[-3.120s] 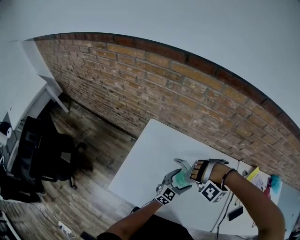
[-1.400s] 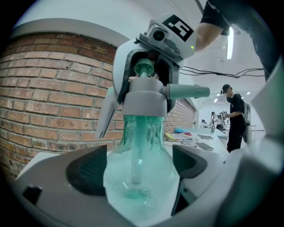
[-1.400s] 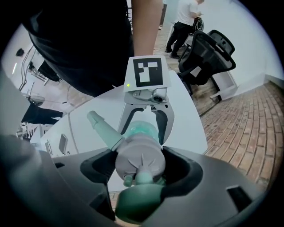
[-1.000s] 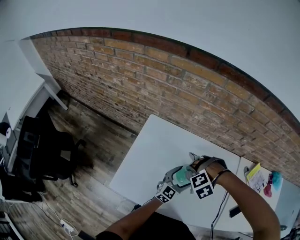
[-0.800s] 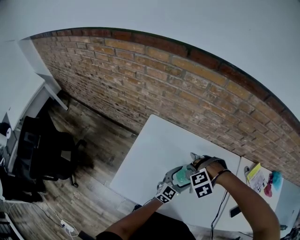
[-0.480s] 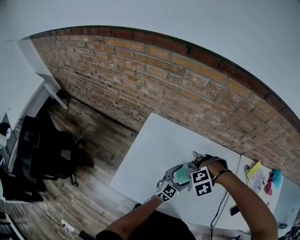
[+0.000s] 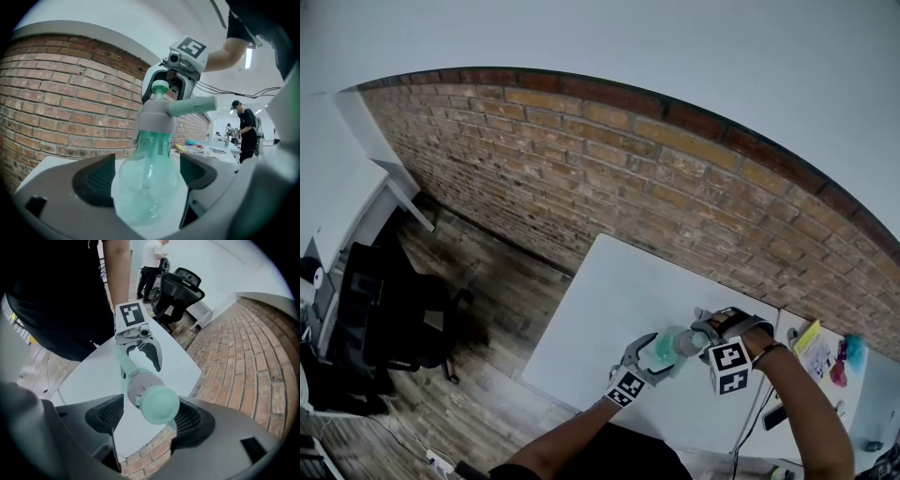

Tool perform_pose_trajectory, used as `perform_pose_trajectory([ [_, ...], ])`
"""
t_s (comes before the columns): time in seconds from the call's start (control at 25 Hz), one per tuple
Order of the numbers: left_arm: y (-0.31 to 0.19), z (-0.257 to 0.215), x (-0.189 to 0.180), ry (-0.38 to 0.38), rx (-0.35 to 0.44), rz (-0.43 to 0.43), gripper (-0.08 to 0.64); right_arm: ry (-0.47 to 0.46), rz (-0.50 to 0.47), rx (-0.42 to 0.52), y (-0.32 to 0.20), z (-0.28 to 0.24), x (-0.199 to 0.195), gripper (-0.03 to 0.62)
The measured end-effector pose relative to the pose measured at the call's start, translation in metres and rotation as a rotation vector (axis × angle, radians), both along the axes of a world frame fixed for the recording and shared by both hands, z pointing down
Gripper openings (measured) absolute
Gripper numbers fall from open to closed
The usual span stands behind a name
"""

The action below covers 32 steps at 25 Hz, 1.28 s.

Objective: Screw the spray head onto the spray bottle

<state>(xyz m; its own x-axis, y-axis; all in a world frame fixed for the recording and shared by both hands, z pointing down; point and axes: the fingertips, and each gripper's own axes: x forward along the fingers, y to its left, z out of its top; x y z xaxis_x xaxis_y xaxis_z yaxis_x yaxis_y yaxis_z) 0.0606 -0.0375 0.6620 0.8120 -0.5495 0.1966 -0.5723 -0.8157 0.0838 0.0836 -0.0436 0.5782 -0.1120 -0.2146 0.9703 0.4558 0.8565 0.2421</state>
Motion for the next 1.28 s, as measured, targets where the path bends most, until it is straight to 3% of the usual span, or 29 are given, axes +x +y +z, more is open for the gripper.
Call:
perform_pose_trajectory([
  [0.44, 0.011, -0.024, -0.035, 0.019, 0.004, -0.02, 0.428, -0.381, 0.342, -0.041, 0.001, -0.045, -0.01, 0.327],
  [0.56, 0.019, -0.028, -0.051, -0.038, 0.023, -0.014, 0.427, -0.558, 0.52, -0.009, -0.005, -0.068, -0.006, 0.327],
  [0.68, 0.032, -0.035, -0.07, -0.071, 0.037, -0.012, 0.426, -0.83, 0.75, 0.074, -0.009, -0.104, 0.0, 0.319],
  [0.88, 0.035, -0.084, -0.101, 0.031, 0.048, -0.114, 0.426, -1.197, 0.956, 0.234, 0.008, -0.152, 0.023, 0.319],
  [1.08, 0.036, -0.149, -0.092, 0.132, 0.099, -0.15, 0.403, -1.485, 1.102, 0.465, 0.028, -0.177, 0.051, 0.319],
  [1.16, 0.038, -0.174, -0.086, 0.186, 0.095, -0.169, 0.397, -1.572, 1.158, 0.498, 0.036, -0.178, 0.055, 0.319],
  [1.28, 0.036, -0.193, -0.083, 0.225, 0.119, -0.195, 0.309, -1.676, 1.192, 0.472, 0.047, -0.184, 0.052, 0.317],
])
